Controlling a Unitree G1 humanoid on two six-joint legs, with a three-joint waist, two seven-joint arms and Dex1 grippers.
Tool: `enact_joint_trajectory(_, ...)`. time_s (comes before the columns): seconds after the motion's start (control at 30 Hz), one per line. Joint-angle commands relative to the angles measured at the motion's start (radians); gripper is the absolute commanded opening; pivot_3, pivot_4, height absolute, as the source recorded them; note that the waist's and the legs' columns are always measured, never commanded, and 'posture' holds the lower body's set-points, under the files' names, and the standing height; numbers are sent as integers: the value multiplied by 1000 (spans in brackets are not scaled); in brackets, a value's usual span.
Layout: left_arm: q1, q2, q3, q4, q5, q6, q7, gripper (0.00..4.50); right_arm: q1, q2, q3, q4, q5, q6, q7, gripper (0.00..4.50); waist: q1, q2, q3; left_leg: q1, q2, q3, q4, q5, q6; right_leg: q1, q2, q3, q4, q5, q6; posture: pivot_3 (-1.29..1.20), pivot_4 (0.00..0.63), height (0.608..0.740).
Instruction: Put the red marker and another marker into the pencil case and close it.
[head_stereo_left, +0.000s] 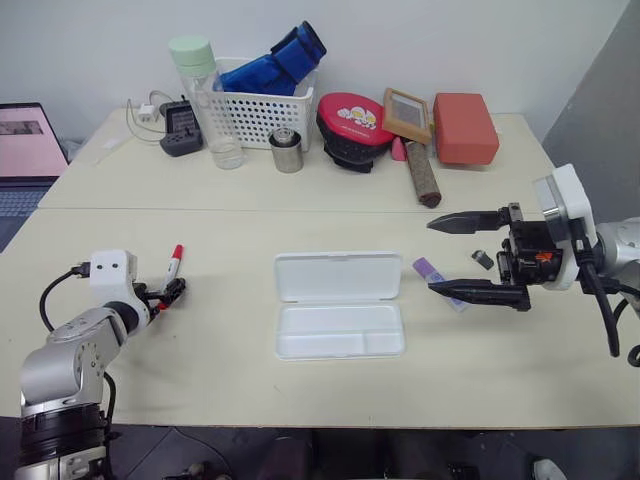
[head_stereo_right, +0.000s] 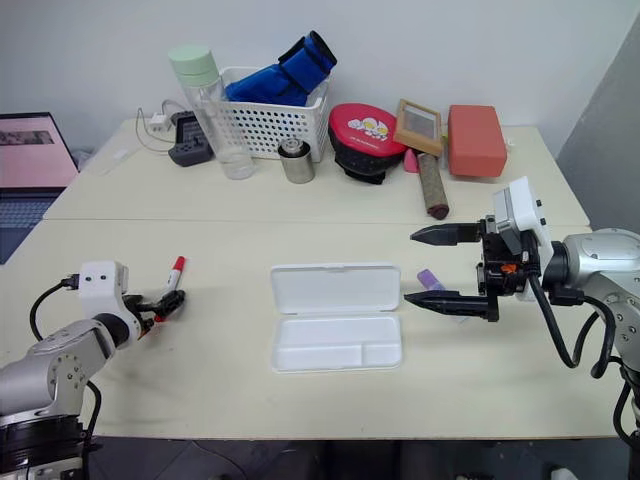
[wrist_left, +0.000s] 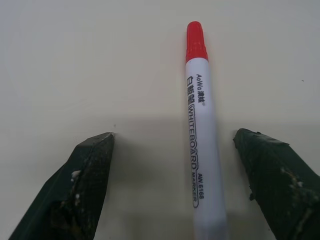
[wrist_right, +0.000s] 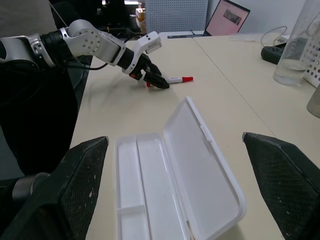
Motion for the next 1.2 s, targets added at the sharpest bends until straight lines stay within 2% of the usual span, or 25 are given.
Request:
enact_joint_trajectory(0.03, 0, 11, -34, -4, 33, -24, -23, 3545, -4, -10, -34, -27, 8, -6, 2, 4500, 0, 0, 0, 0, 0, 0, 0, 0, 0, 0, 0, 0, 0, 0, 0, 0, 150, 740)
enact_joint_trajectory(0.23, -1, -1, -15, -9, 26, -21, -26, 2706, -3, -12, -34, -29, 4, -7, -2, 4500, 0, 0, 0, 0, 0, 0, 0, 0, 0, 0, 0, 0, 0, 0, 0, 0, 150, 740)
enact_joint_trajectory(0.57, 6, -12, -18, -11, 19, -8, -33, 1553, -5, -20, -39, -32, 9, -1, -2, 4500, 0, 0, 0, 0, 0, 0, 0, 0, 0, 0, 0, 0, 0, 0, 0, 0, 150, 740)
enact_joint_trajectory(0.63, 11, -15, -19, -12, 20, -7, -33, 1433, -4, -23, -41, -34, 12, 2, -1, 4500, 0, 1, 0, 0, 0, 0, 0, 0, 0, 0, 0, 0, 0, 0, 0, 0, 150, 740)
enact_joint_trajectory(0.87, 16, -23, -13, -6, 19, -3, -31, 540, -4, -29, -42, -32, 14, 4, -1, 4500, 0, 1, 0, 0, 0, 0, 0, 0, 0, 0, 0, 0, 1, 0, 0, 0, 150, 740)
enact_joint_trajectory(1.2, 13, -29, -3, 12, 25, -25, -28, 449, -12, -17, -39, -20, 0, -9, -18, 4500, 0, 1, -1, 1, 0, 0, 0, 0, 0, 0, 0, 0, 1, 0, 0, 0, 150, 740)
